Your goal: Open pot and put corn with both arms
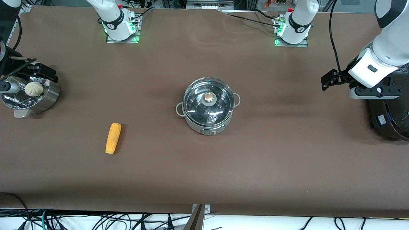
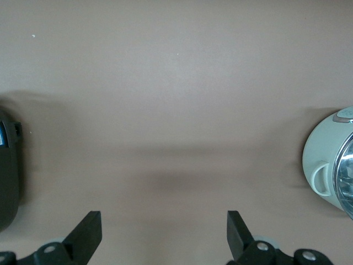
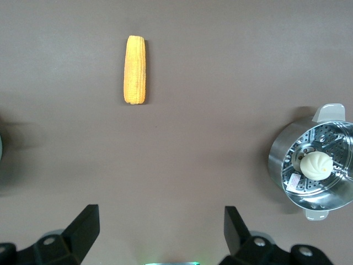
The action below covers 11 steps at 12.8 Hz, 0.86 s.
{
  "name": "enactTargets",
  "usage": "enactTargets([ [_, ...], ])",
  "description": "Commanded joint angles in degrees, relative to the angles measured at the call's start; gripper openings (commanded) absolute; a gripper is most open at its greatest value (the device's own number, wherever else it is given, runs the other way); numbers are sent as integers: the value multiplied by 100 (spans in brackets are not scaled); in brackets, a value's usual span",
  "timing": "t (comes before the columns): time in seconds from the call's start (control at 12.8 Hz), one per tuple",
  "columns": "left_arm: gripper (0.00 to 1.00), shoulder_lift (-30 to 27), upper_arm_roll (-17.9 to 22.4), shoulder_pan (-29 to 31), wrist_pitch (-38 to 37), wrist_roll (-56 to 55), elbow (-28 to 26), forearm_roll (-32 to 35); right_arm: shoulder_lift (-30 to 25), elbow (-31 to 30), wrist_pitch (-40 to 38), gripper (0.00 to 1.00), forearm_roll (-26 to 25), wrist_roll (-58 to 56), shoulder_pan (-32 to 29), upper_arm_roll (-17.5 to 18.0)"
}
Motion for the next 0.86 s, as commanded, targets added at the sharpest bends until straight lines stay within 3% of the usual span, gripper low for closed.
enactTargets([
  [0.0,100,-17,54,-56,-114,21,105,-115,62,158,-57,100,85,-97,-58,34],
  [0.78,100,-8,46,-135,-114,-269,105,-97,62,158,-57,100,41,-79,-41,43],
])
